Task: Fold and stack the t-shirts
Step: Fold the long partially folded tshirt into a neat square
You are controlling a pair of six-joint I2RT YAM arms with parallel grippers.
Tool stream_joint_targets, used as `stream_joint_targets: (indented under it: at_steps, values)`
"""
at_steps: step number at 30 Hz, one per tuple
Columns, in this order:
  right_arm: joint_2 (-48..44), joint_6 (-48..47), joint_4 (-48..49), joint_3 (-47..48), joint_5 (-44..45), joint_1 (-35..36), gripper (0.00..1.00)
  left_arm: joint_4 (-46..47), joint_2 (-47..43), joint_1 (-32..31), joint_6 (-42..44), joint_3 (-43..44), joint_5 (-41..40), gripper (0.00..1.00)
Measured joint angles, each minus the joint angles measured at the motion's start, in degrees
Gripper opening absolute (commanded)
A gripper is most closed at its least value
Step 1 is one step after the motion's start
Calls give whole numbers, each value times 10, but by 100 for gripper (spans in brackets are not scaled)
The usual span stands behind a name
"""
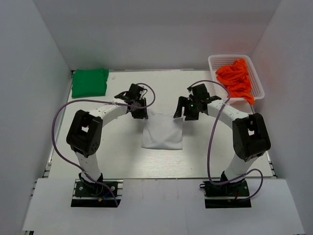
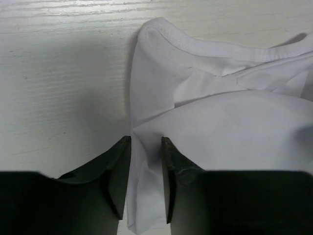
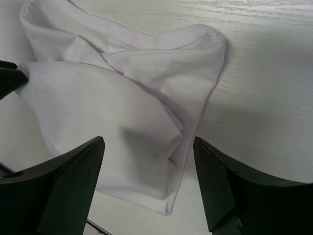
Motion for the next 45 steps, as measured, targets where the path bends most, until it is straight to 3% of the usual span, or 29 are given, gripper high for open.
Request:
stream_joint_targets:
  at_steps: [3,6,7,8,9,14,24,29,37,45]
  values:
    - [8,2,1,0,2,0,66,5,14,0,0,2,7,32]
    - [13,4,3,0,4,0,37,5,29,0,-1,3,12,19]
    - [14,7,4,0,3,0,15,4,33,0,-1,3,14,7]
    - [15,5,5,0,4,0,6,3,35,0,-2,3,15,0]
    - [15,9,6,0,3,0,2,3,35,0,-2,3,16,0]
    - [7,8,4,0,-3,0,0,16,6,0,3,-10,27,0]
    - [-181,-4,-9,-59,-23,0,0,48,-281,-4,-6,-98,37,0]
    - [-244,-2,-17,-68,-31,0,0,55,-355,-7,-16,-113,38,0]
    - [-252,-2,-16,-68,-34,0,0,76,-317,-5,-13,-108,33,0]
    - [-180,0,-17,-41,-19,-16,0,102,-188,-2,-2,-40,8,0]
